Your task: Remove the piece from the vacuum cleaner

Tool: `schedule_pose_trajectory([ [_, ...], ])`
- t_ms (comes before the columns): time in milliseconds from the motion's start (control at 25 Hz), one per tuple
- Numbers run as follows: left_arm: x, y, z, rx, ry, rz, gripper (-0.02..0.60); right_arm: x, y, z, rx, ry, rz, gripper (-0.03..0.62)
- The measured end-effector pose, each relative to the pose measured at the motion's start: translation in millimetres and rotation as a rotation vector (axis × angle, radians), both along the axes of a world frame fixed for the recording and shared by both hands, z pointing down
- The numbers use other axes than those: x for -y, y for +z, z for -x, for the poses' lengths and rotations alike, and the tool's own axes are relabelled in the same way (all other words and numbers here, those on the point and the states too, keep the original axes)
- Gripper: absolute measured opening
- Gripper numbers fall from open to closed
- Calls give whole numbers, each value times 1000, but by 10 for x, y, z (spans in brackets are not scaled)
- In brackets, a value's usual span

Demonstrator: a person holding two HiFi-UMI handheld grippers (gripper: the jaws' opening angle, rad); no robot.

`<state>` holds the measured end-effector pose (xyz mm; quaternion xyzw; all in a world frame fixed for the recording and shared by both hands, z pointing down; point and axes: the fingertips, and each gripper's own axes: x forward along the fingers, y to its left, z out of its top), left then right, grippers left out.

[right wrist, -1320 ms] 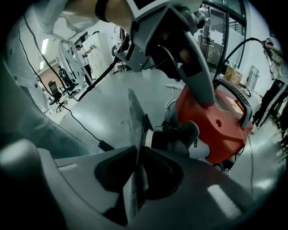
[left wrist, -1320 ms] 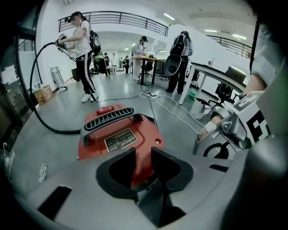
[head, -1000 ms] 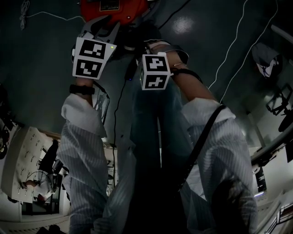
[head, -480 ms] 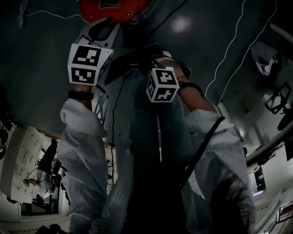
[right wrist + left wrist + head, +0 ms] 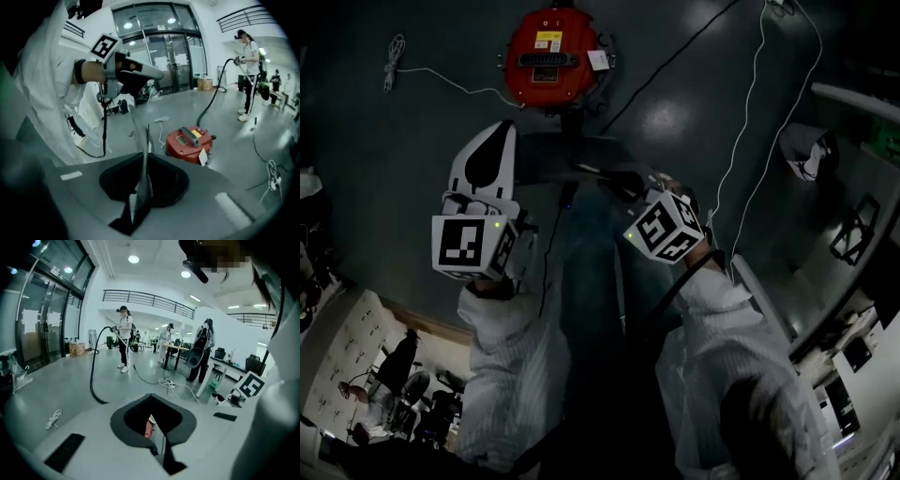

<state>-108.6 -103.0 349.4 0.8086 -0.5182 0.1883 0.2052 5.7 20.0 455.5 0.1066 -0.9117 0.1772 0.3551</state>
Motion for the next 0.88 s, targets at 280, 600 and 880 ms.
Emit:
schedule_pose_trajectory([
  [280, -249, -1654, -288, -93, -68, -123, 5, 372, -1907, -359, 143, 230, -118, 31],
  [600, -802, -2647, -733, -77, -20, -288, 5, 216, -3121, -618, 273, 367, -295, 31],
  [880, -895, -2886, -947, -64, 27, -337, 5, 187, -3345, -707, 296, 421, -329, 30],
])
